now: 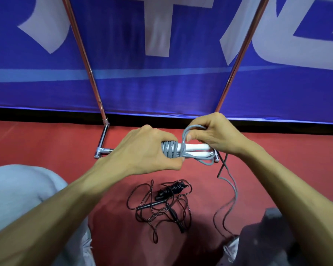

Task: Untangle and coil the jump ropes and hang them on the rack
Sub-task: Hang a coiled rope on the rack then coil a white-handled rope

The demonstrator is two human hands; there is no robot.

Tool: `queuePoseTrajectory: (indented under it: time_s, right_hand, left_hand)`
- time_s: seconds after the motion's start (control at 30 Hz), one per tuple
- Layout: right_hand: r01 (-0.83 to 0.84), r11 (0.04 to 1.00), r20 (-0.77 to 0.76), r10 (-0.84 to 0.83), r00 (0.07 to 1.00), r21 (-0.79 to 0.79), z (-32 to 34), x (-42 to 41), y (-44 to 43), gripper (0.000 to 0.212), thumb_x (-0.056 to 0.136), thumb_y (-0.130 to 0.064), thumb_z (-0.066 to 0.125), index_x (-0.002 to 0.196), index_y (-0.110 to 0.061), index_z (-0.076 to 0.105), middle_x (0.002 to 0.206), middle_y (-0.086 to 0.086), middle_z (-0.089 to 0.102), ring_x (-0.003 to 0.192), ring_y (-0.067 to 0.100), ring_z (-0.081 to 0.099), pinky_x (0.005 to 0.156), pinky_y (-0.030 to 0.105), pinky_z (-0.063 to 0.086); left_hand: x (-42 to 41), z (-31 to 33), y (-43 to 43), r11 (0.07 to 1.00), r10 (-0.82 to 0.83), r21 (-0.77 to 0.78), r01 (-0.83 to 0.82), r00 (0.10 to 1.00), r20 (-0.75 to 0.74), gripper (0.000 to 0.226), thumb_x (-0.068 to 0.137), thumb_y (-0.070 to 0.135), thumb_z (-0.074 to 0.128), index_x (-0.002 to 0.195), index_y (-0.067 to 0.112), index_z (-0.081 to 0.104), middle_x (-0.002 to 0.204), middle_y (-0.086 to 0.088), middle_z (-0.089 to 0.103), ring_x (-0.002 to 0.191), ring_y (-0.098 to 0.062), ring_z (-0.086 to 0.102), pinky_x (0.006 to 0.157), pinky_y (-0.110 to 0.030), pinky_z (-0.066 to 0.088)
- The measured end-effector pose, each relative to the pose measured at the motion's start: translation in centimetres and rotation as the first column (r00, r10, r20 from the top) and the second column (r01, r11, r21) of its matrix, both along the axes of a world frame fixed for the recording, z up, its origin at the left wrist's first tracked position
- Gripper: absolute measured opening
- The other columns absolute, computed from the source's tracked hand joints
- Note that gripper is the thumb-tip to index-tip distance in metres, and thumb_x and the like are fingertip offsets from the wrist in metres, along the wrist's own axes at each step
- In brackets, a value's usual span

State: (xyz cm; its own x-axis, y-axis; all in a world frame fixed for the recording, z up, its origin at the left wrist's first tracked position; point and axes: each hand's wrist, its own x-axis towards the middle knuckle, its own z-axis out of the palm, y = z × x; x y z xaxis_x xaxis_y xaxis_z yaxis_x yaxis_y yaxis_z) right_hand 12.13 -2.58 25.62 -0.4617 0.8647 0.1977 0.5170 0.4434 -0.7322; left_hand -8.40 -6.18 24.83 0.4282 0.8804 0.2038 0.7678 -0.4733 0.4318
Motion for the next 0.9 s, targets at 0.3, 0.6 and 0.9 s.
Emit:
queuePoseTrajectory:
  time_s: [0.3, 0.6, 0.9]
  right_hand:
    - [-0.119, 0.964, -0.168, 0.08, 0.983, -0.237, -1.1, 0.0, -0.1, 0.016, 0.082, -0.01, 0.051, 0.069, -0.005, 0.058, 0.059, -0.001, 0.049, 0.05, 0.004, 0.045, 0.051, 0.017, 0.039]
    - [0.05, 0.978, 0.141, -0.022, 0.99, -0.201, -2.9, -2.2, -0.1, 0.027, 0.099, -0.03, 0.046, 0.085, -0.011, 0.059, 0.056, -0.001, 0.052, 0.049, 0.012, 0.051, 0.052, 0.028, 0.049]
    - [0.093, 0.933, 0.505, 0.103, 0.857, -0.348, -2.2, -2.3, -0.8, 0.026, 0.101, -0.03, 0.043, 0.081, -0.018, 0.054, 0.06, -0.001, 0.056, 0.046, 0.013, 0.059, 0.048, 0.017, 0.046]
  left_hand:
    - [-0.9, 1.9, 0.2, 0.937, 0.04, -0.319, 0.143, 0.862, 0.505, 0.022, 0.086, 0.03, 0.068, 0.068, 0.017, 0.07, 0.05, -0.009, 0.045, 0.035, -0.018, 0.035, 0.036, -0.019, 0.028]
    - [-0.8, 1.0, 1.8, 0.942, 0.329, -0.25, -0.226, 0.776, 0.538, 0.032, 0.092, 0.042, 0.058, 0.075, 0.019, 0.073, 0.037, 0.005, 0.044, 0.025, -0.009, 0.038, 0.032, -0.015, 0.024]
    - [-1.2, -0.5, 2.7, 0.951, 0.288, -0.248, -0.187, 0.828, 0.481, 0.04, 0.095, 0.037, 0.05, 0.127, 0.061, 0.05, 0.052, 0.001, 0.04, 0.036, -0.015, 0.032, 0.042, -0.027, 0.033]
